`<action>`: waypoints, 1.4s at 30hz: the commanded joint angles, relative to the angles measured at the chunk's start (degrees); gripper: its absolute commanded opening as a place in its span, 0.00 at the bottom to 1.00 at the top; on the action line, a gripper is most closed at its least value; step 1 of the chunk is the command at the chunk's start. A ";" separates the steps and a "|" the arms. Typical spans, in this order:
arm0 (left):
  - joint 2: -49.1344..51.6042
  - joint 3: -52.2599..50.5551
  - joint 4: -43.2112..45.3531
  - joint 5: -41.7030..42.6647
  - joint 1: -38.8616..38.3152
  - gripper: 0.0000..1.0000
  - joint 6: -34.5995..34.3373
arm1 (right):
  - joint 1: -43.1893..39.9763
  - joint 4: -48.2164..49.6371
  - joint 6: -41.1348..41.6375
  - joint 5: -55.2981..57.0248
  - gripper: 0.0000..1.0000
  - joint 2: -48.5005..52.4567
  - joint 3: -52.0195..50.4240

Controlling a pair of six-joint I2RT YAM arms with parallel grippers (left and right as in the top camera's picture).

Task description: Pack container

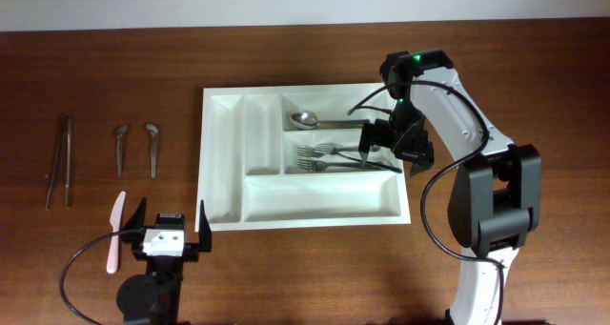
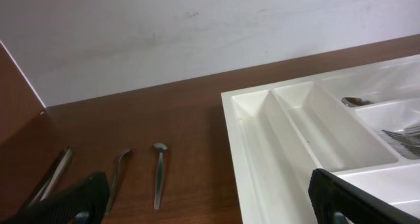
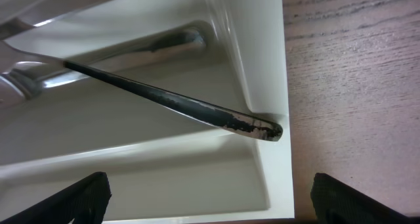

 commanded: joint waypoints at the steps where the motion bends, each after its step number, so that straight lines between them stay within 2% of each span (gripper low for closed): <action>1: -0.44 -0.33 0.00 -0.44 0.24 0.99 0.87 | -0.15 0.63 0.59 0.98 0.99 -0.76 -0.55; 42: -0.44 -0.33 0.00 -0.44 0.24 0.99 0.87 | -0.15 4.57 -1.42 -1.38 0.99 -0.11 -3.37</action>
